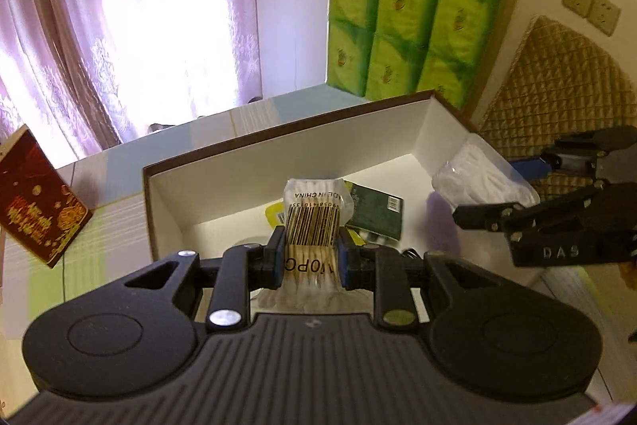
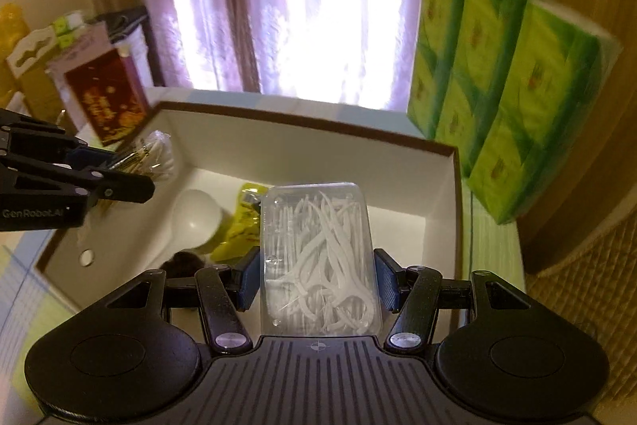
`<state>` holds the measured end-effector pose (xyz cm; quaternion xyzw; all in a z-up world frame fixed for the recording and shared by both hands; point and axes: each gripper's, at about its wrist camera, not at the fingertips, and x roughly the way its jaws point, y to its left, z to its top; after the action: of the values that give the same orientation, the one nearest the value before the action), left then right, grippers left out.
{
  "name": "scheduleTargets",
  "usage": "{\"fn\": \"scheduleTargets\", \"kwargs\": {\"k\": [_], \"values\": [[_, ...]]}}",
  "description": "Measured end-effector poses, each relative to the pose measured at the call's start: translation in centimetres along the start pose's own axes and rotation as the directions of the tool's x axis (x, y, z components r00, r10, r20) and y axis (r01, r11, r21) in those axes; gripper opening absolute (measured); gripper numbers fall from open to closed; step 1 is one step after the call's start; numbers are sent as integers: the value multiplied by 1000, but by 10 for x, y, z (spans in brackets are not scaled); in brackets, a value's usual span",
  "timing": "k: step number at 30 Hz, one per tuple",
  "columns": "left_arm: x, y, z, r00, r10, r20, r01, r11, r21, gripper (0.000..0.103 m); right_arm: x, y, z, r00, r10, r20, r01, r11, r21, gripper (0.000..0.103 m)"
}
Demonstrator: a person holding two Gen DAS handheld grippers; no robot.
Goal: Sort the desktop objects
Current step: 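Carry the swab pack with the left tool while the right tool carries the floss box over the box, then open both tools to drop the swab pack and floss box into the box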
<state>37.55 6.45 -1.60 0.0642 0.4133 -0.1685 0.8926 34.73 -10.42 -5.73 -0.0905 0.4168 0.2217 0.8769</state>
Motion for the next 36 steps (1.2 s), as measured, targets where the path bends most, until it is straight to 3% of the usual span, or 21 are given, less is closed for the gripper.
{"fn": "scheduleTargets", "kwargs": {"k": [12, 30, 34, 36], "values": [[71, 0, 13, 998, 39, -58, -38, 999, 27, 21, 51, -16, 16, 999, -6, -35, 7, 1000, 19, 55], [116, 6, 15, 992, 71, -105, -69, 997, 31, 22, 85, -28, 27, 999, -4, -50, 3, 999, -33, 55], [118, 5, 15, 991, 83, -100, -79, 996, 42, 27, 87, -28, 28, 999, -5, -49, 3, 999, -34, 55], [117, 5, 15, 991, 91, -95, -87, 995, 43, 38, 87, -29, 28, 999, -8, -48, 6, 999, -36, 55]]}}
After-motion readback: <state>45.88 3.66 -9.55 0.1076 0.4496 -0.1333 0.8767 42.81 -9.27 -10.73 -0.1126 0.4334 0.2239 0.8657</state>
